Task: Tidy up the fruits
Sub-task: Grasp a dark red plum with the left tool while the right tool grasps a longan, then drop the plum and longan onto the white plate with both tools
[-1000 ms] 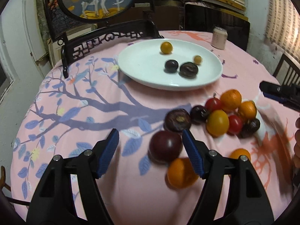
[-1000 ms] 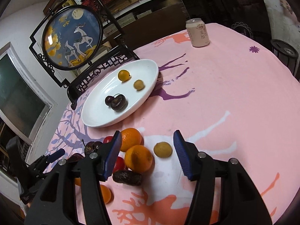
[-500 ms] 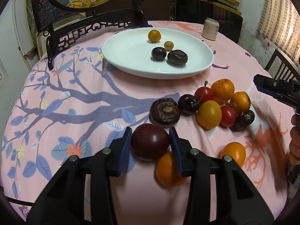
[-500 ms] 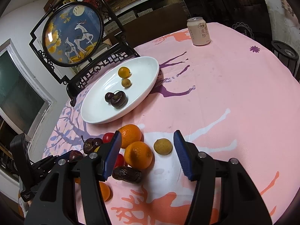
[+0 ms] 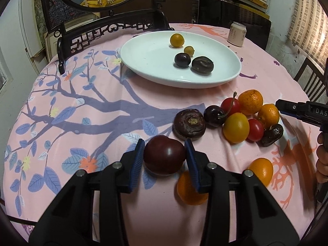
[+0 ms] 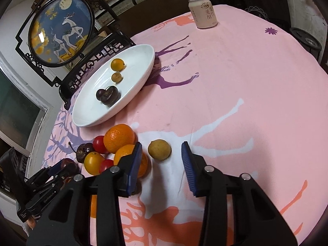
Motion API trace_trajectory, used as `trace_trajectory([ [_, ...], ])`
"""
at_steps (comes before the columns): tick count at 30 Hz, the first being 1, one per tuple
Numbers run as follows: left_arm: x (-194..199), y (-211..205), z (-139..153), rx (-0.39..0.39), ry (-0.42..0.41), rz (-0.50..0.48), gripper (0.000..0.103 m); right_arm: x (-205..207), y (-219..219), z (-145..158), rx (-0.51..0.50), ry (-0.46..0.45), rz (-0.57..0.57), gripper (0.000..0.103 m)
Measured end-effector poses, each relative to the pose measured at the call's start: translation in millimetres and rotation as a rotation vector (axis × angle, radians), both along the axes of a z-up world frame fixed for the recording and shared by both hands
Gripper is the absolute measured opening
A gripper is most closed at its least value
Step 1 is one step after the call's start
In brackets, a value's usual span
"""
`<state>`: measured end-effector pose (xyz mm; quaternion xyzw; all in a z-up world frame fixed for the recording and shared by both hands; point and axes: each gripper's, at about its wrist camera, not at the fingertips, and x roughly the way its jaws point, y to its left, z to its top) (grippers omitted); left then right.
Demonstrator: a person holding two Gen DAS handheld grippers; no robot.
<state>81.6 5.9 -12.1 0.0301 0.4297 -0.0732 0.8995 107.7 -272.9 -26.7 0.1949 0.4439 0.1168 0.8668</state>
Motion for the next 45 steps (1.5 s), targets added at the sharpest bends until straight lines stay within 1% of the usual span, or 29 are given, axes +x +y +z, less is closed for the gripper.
trace_trajectory([
  [2,0,-1,-1,0.008,-0.001,-0.001,0.041,2,2,-3,-0.004,0.012,0.005,0.033],
  [4,0,-2,-1,0.016,-0.002,-0.002,0.041,4,7,-7,-0.013,0.024,0.024,0.031],
  [6,0,-3,-1,0.021,-0.003,-0.004,0.041,4,11,-6,-0.048,0.01,0.025,0.031],
  [10,1,-5,-3,0.039,-0.002,-0.003,0.041,6,12,-8,-0.048,0.009,0.034,0.031],
  [11,1,-4,-4,0.041,-0.001,-0.002,0.041,6,12,-8,-0.043,0.01,0.038,0.028],
  [12,1,-4,-4,0.037,0.0,-0.001,0.041,6,12,-9,-0.034,0.01,0.046,0.026],
  [17,2,1,-3,0.008,0.003,0.003,0.041,5,10,-8,-0.022,0.011,0.04,0.025],
  [21,1,3,3,0.009,-0.019,0.019,0.04,0,2,2,0.003,-0.039,0.008,0.025],
  [24,5,4,17,-0.004,-0.055,0.027,0.04,-3,-1,12,0.003,-0.082,-0.019,0.025],
  [27,22,-1,33,-0.012,-0.069,0.023,0.04,4,7,25,0.003,-0.111,-0.001,0.025],
  [29,41,-9,43,-0.004,-0.08,0.016,0.04,14,18,36,-0.006,-0.126,0.026,0.025],
  [32,68,-20,48,-0.007,-0.079,0.014,0.04,37,41,49,-0.031,-0.136,0.065,0.025],
  [35,93,-27,42,-0.01,-0.059,0.039,0.041,61,60,50,-0.064,-0.153,0.071,0.025],
  [37,101,-27,36,-0.007,-0.047,0.055,0.042,74,67,46,-0.067,-0.149,0.09,0.026],
  [38,103,-25,33,-0.017,-0.047,0.059,0.046,80,69,42,-0.064,-0.14,0.093,0.027],
  [39,104,-24,32,-0.023,-0.049,0.059,0.053,82,68,39,-0.059,-0.135,0.096,0.027],
  [40,102,-22,32,-0.024,-0.058,0.059,0.055,83,67,36,-0.057,-0.132,0.104,0.027],
  [42,99,-20,35,-0.027,-0.072,0.058,0.057,82,62,35,-0.064,-0.137,0.095,0.027],
  [44,96,-17,38,-0.049,-0.077,0.052,0.058,77,57,37,-0.052,-0.143,0.083,0.027],
  [45,93,-15,40,-0.054,-0.08,0.048,0.061,74,55,37,-0.044,-0.142,0.084,0.027],
])
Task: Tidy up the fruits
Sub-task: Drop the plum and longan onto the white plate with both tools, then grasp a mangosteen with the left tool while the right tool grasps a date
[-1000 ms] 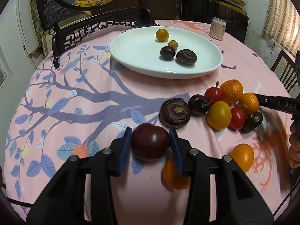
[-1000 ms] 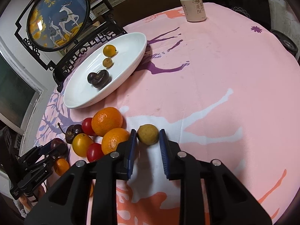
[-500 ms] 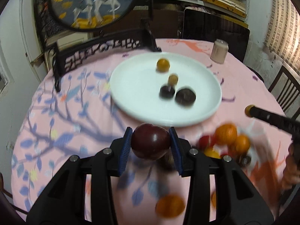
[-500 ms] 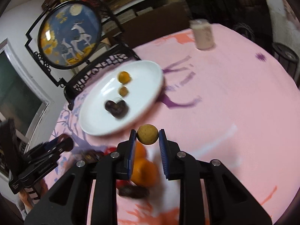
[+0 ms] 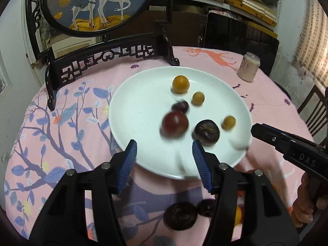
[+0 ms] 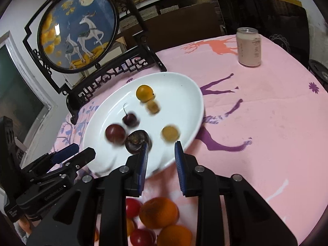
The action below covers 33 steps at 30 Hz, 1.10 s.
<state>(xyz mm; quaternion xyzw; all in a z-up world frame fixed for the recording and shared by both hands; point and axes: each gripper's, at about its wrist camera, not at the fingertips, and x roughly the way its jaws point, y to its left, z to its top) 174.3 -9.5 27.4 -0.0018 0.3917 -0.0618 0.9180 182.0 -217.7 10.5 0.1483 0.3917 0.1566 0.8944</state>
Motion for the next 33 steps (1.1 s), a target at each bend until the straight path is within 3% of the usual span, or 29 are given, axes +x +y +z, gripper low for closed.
trace_trajectory([
  [2,-10,2,1,0.013,-0.014,-0.001,0.065,-9,-5,2,0.014,0.006,0.01,0.027],
  [4,-22,5,-2,0.027,-0.017,0.002,0.068,-21,-8,4,0.011,0.008,0.021,0.043],
  [5,-27,6,-4,0.025,-0.011,0.001,0.069,-32,-11,6,0.003,-0.005,0.015,0.056],
  [8,-49,9,-17,0.053,0.024,-0.008,0.07,-60,-16,8,-0.03,-0.056,0.0,0.057],
  [11,-68,7,-27,0.13,0.025,-0.009,0.07,-78,-23,2,-0.009,-0.043,0.004,0.057],
  [14,-79,5,-30,0.143,0.015,-0.03,0.074,-85,-31,-2,0.018,-0.032,-0.004,0.057],
  [27,-66,-21,-50,0.23,0.048,-0.134,0.074,-89,-33,-1,0.027,-0.032,-0.006,0.057],
  [31,-59,-21,-55,0.216,0.064,-0.147,0.065,-88,-32,-2,0.02,-0.025,-0.009,0.057],
  [33,-58,-22,-54,0.189,0.071,-0.175,0.047,-88,-32,-3,0.016,-0.024,-0.007,0.057],
])
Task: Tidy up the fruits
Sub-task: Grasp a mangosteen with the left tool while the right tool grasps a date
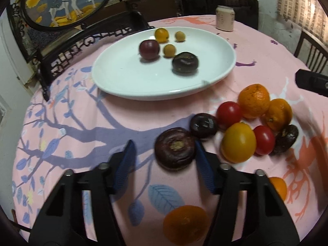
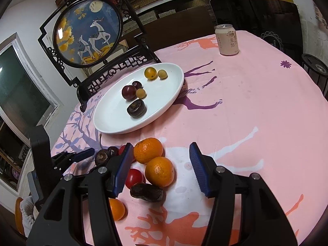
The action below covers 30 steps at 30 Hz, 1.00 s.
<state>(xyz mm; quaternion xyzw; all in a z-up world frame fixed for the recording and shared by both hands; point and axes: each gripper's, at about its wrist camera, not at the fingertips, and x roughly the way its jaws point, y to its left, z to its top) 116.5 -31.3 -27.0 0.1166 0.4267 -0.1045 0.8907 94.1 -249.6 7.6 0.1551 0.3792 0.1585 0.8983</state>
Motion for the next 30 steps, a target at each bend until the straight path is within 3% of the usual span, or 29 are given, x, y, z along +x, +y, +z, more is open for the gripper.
trace_trajectory([
  [2,-1,-3,0,-0.013,0.004,-0.021,0.04,0,1,-2,-0.006,0.01,0.005,0.057],
  [13,1,23,12,-0.063,-0.007,0.081,0.04,-13,10,-26,0.047,0.132,0.1,0.057],
  [20,0,21,11,-0.042,-0.007,0.079,0.04,-14,19,-31,0.047,0.154,0.134,0.056],
  [24,1,20,9,-0.036,0.002,0.079,0.04,-13,22,-36,0.031,0.173,0.145,0.045],
  [30,1,18,7,-0.034,0.006,0.071,0.04,-14,29,-39,0.0,0.166,0.157,0.041],
])
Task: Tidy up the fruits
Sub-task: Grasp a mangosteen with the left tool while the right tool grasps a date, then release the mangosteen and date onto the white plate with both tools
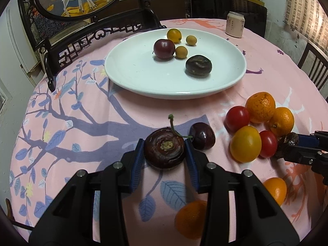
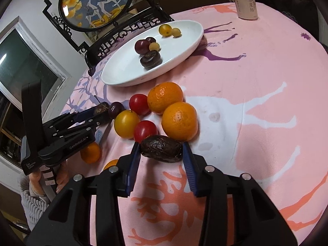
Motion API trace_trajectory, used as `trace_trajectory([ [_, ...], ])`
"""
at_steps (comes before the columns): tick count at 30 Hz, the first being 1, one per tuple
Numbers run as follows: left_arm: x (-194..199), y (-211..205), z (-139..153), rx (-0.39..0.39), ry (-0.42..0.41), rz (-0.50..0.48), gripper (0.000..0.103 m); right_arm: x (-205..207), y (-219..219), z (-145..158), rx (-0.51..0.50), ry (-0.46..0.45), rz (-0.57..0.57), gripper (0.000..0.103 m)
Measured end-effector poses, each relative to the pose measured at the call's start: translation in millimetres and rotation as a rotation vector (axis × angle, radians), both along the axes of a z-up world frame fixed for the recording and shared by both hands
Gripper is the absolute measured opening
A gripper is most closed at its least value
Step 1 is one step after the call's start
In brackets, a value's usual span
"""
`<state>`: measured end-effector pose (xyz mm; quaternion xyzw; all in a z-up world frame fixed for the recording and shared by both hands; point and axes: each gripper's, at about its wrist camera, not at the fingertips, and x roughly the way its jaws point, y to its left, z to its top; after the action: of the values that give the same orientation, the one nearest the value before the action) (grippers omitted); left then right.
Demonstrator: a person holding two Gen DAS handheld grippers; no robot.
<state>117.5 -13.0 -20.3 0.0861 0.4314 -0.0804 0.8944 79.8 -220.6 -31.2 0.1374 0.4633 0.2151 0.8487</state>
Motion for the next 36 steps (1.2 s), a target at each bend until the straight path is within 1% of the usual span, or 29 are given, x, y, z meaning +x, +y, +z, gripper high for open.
trace_trajectory([
  [3,-5,0,7,-0.007,-0.027,0.002,0.04,-2,-1,4,0.009,-0.018,0.003,0.041],
  [6,-13,4,23,-0.038,-0.075,0.007,0.04,-9,-9,16,0.055,-0.065,0.004,0.041],
  [8,-13,4,36,-0.041,-0.108,0.017,0.04,-13,-15,27,0.076,-0.109,-0.024,0.041],
  [10,-3,5,46,-0.062,-0.109,0.02,0.04,-6,-18,38,0.065,-0.141,-0.056,0.041],
  [13,21,2,58,-0.067,-0.108,0.035,0.04,20,-14,55,0.034,-0.151,-0.07,0.041],
  [16,49,-1,57,-0.094,-0.076,0.051,0.04,59,0,64,-0.003,-0.148,-0.078,0.041],
  [20,77,-2,42,-0.126,-0.024,0.084,0.04,103,18,54,-0.048,-0.136,-0.098,0.042],
  [22,82,0,35,-0.133,-0.013,0.085,0.042,115,21,46,-0.042,-0.125,-0.112,0.043],
  [23,82,1,34,-0.127,-0.017,0.089,0.047,120,21,42,-0.046,-0.111,-0.114,0.049],
  [24,81,2,34,-0.121,-0.023,0.091,0.054,121,19,39,-0.055,-0.108,-0.11,0.054],
  [26,80,5,36,-0.133,-0.035,0.088,0.058,117,14,38,-0.046,-0.131,-0.114,0.054],
  [29,73,6,41,-0.143,-0.044,0.081,0.058,109,5,41,-0.018,-0.138,-0.12,0.054],
  [33,55,6,41,-0.106,-0.069,0.068,0.06,90,-2,43,-0.019,-0.152,-0.123,0.054],
  [36,36,6,38,-0.103,-0.064,0.056,0.062,70,-11,39,-0.025,-0.165,-0.135,0.056],
])
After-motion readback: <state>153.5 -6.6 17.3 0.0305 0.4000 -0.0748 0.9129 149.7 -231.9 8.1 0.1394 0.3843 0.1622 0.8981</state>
